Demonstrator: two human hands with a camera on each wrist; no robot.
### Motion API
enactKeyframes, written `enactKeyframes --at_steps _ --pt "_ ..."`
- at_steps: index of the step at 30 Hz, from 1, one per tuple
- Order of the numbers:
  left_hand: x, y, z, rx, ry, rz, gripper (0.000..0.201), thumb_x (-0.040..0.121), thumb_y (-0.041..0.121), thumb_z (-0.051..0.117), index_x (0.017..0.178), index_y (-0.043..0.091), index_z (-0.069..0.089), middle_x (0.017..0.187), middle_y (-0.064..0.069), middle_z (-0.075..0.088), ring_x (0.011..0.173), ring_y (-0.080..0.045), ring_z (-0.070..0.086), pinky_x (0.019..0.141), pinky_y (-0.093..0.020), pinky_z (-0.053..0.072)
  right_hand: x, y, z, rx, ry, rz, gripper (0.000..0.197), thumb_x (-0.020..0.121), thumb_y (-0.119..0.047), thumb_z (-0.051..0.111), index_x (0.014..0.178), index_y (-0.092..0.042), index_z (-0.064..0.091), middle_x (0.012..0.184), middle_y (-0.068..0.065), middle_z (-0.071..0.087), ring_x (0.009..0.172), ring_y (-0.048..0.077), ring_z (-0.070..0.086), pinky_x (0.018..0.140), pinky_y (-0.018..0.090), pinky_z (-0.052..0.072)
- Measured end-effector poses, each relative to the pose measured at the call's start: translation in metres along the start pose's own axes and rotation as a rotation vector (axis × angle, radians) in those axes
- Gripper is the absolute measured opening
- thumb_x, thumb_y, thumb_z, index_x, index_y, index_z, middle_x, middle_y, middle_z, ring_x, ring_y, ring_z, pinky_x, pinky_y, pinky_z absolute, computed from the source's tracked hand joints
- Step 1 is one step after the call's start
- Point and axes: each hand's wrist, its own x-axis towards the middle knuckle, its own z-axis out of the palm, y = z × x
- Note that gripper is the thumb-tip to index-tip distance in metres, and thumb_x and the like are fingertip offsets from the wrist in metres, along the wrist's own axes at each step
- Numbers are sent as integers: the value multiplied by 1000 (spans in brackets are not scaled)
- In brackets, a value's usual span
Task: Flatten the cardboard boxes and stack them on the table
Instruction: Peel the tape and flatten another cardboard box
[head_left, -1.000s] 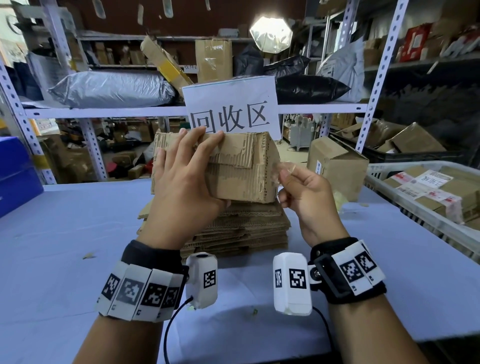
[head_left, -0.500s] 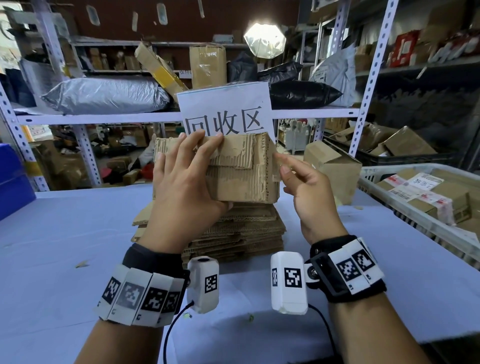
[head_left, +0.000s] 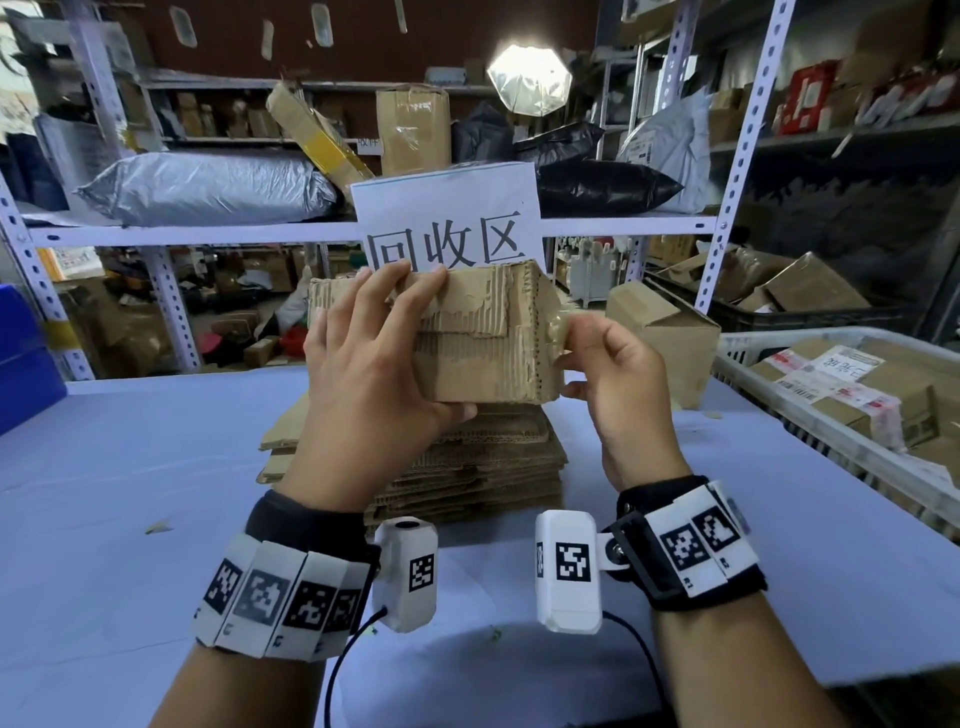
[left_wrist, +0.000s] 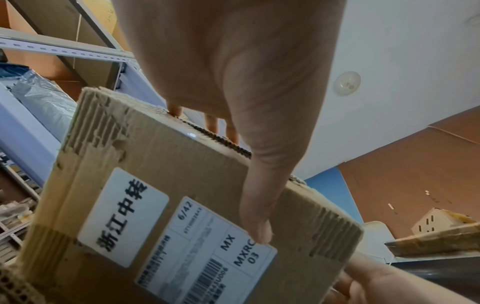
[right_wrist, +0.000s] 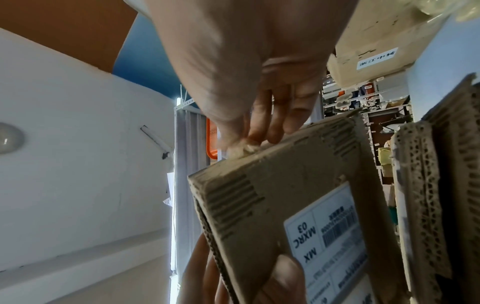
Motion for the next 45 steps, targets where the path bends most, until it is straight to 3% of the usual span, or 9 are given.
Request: enactKeyframes --at_steps 2,4,10,16,24,31,36,41,45 --pt "0 1 0 11 1 0 121 49 50 95 154 32 38 159 0 35 152 -27 22 119 -59 20 0 -3 1 -11 -29 6 42 80 -57 66 93 -18 69 89 -3 72 78 11 66 63 24 54" --pt "-1 1 1 18 -5 22 121 48 52 95 154 32 39 159 0 36 151 -27 23 119 -59 21 0 -3 1 2 -37 27 44 69 -51 76 92 -16 62 82 -2 68 73 13 64 63 31 55" --pt "-3 0 0 -6 -9 34 121 48 51 94 154 34 39 159 1 35 150 -25 23 118 -59 22 1 3 -5 92 -12 100 2 94 -9 66 93 -10 66 63 -6 65 52 6 53 51 19 46" --pt "-3 -1 -1 -29 -22 31 120 49 49 95 154 35 37 159 2 33 151 -25 21 119 -58 20 2 6 -5 172 49 253 18 102 -15 54 111 -7 68 73 0 61 52 8 48 52 19 45" --pt "-3 -6 -2 -39 1 24 120 50 48 95 154 36 36 158 5 34 152 -23 21 119 -58 22 1 7 -12 263 70 367 19 105 -19 49 108 -13 68 81 -6 74 58 9 59 53 19 47" --pt "-2 -12 -4 -42 6 28 121 49 46 96 154 37 36 159 5 34 152 -26 23 118 -59 23 36 17 -47 -153 117 354 6 97 -26 64 97 -27 70 86 -10 71 76 10 65 66 23 51" --pt "-2 -16 -4 -51 9 24 124 48 42 100 154 37 36 160 5 33 152 -26 22 118 -55 19 87 33 -85 -660 77 421 15 89 -3 66 86 -18 68 97 4 68 75 16 58 65 28 46" --pt "-1 -16 -5 -52 7 26 125 47 42 100 154 38 36 160 5 33 152 -25 22 117 -56 20 103 58 -117 -1135 -63 647 5 91 -7 64 95 -9 67 96 11 63 83 27 61 62 35 51" --pt "1 -18 -4 -45 3 48 126 46 44 100 153 40 35 159 6 34 151 -23 23 116 -55 21 94 85 -130 -1525 -297 633 35 96 -32 57 120 -6 60 121 15 61 111 33 59 98 43 51"
